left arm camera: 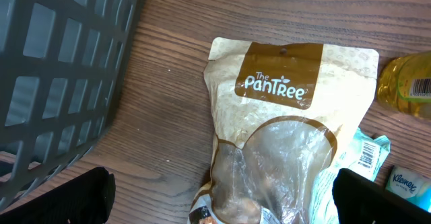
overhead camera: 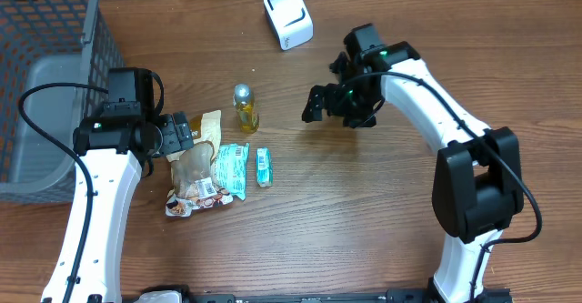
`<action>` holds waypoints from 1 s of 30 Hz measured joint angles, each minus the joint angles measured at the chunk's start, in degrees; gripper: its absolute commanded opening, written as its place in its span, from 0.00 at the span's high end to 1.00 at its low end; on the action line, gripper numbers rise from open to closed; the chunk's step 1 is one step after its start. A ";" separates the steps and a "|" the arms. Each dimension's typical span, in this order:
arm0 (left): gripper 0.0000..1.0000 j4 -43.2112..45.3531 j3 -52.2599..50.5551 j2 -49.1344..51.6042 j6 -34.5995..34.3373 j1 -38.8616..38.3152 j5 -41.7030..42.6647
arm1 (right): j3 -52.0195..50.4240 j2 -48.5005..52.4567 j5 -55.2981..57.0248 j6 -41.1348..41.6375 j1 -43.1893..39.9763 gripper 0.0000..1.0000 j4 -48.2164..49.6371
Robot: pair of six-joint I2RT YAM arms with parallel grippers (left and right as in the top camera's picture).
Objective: Scan the item barcode
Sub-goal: 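Raise the right gripper and move it left toward the center items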
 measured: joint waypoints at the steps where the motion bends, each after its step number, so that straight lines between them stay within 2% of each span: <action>1: 0.01 0.00 0.00 0.00 0.00 0.00 0.00 | 0.00 0.00 0.00 0.02 0.44 0.00 0.02; 30: 0.01 0.00 0.00 0.00 0.00 0.00 0.00 | 0.00 0.00 0.00 0.02 1.16 0.00 0.04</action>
